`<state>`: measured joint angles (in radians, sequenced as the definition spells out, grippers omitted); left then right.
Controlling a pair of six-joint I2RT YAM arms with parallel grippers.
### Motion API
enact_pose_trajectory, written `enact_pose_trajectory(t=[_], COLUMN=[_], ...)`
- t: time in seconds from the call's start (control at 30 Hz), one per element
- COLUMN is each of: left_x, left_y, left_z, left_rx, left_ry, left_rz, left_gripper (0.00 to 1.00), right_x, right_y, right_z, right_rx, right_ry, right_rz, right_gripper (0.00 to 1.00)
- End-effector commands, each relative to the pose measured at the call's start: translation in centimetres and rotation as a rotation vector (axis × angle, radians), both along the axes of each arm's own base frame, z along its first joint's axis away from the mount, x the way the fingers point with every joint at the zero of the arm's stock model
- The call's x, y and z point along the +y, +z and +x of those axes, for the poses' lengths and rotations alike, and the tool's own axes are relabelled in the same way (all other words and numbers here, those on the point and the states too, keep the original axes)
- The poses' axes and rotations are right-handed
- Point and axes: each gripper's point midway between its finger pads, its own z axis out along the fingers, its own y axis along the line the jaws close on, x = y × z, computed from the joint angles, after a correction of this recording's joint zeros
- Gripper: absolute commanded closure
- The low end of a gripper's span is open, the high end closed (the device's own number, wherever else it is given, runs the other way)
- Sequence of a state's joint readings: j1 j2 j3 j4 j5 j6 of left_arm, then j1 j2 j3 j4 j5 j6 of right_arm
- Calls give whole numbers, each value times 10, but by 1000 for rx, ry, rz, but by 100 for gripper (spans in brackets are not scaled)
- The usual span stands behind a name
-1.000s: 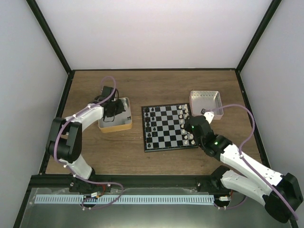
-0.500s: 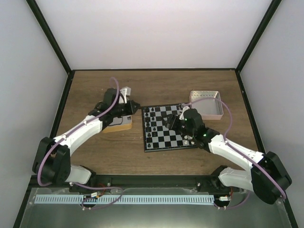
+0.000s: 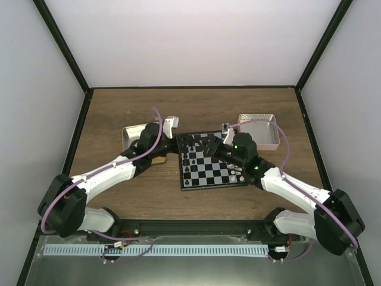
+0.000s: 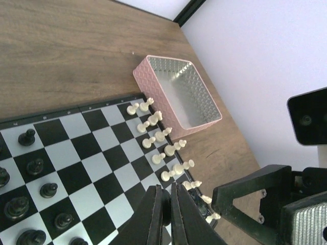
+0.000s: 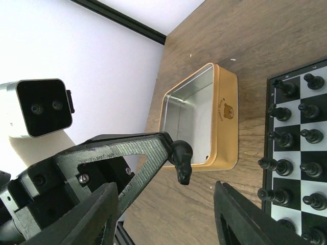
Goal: Set up the chess pieces on the board
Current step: Place the chess piece on the chessboard.
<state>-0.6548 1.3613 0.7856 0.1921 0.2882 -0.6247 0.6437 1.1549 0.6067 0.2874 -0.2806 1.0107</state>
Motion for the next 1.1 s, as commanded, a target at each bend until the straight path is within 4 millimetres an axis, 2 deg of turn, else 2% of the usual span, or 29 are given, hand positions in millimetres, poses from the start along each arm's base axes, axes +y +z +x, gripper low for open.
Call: enact_pose_trajectory(t=[0.0,0.3,0.57,0.8,1.07], left_x=[0,-3,-3,-3,-3], left_y=[29,33,33,33,32], left_z=[5,4,2,3,1], left_rx=[-92,-87,-84,-84,-79], left_ry=[25,13,7,13,4], left_rz=[-57,-79,-84,-85,-89], left_gripper=[94,94,94,94,94], right_x=[2,11,15,16,16], right_y=[13,7,24,24,26], right_z=[4,14,24,22,28], right_rx=[6,32,-24,-21,-36], right_ry=[-8,-6,-11,4,-20], right_rz=[64,63,58,72,74], right_gripper=[49,61,67,71,79])
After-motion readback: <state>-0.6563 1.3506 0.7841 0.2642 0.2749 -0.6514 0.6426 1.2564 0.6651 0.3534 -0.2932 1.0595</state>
